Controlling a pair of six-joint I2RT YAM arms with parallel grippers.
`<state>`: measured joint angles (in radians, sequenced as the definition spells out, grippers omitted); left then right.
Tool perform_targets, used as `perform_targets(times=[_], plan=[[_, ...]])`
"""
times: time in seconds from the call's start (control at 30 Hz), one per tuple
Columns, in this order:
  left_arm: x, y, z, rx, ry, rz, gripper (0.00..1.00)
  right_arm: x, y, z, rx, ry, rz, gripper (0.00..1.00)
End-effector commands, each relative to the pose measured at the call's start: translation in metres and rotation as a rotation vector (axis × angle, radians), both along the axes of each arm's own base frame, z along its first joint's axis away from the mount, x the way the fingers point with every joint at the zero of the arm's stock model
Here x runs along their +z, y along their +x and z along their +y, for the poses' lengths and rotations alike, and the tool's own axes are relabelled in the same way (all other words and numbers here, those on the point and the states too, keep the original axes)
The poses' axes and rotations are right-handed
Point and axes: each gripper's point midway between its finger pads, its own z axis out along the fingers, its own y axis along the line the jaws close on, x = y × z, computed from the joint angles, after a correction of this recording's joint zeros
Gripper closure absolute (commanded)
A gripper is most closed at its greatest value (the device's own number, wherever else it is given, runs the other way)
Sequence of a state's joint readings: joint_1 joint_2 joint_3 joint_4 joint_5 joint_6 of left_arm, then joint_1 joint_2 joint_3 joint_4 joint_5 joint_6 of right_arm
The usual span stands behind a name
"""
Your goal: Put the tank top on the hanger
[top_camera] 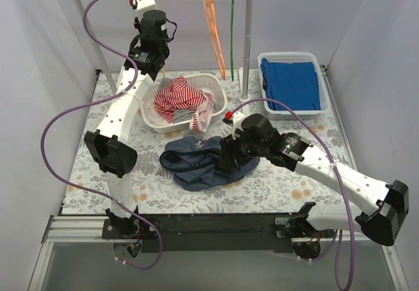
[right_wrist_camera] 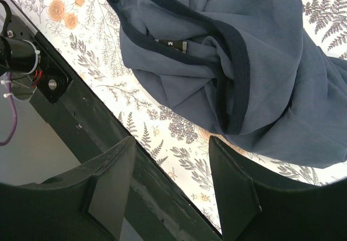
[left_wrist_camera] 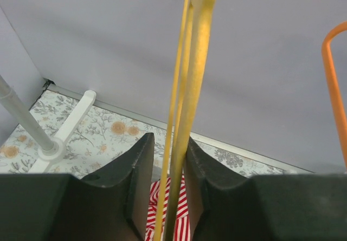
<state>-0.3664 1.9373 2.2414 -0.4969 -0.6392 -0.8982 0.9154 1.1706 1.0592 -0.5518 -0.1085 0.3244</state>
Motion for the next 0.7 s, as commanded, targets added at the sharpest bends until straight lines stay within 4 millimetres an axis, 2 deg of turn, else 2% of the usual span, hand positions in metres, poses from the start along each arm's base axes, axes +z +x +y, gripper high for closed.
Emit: perform_targets(times=[0.0, 0.4, 0.53, 0.67], plan=[[0.033, -0.02, 0.014, -0.002, -0.028, -0.056, 0.76, 0.018, 0.005, 0.007, 0.015, 0.04, -0.031, 0.36], [0.069, -0.036, 0.018, -0.03, -0.012, -0.135, 1.0, 0.017, 0.008, 0.004, -0.003, 0.032, -0.049, 0.36], [0.088, -0.042, 0.014, -0.071, -0.002, -0.179, 1.0, 0.02, 0.011, 0.003, -0.011, 0.034, -0.063, 0.36], [0.097, -0.051, 0.012, -0.1, -0.009, -0.194, 1.0, 0.022, 0.015, 0.002, -0.025, 0.034, -0.08, 0.36]])
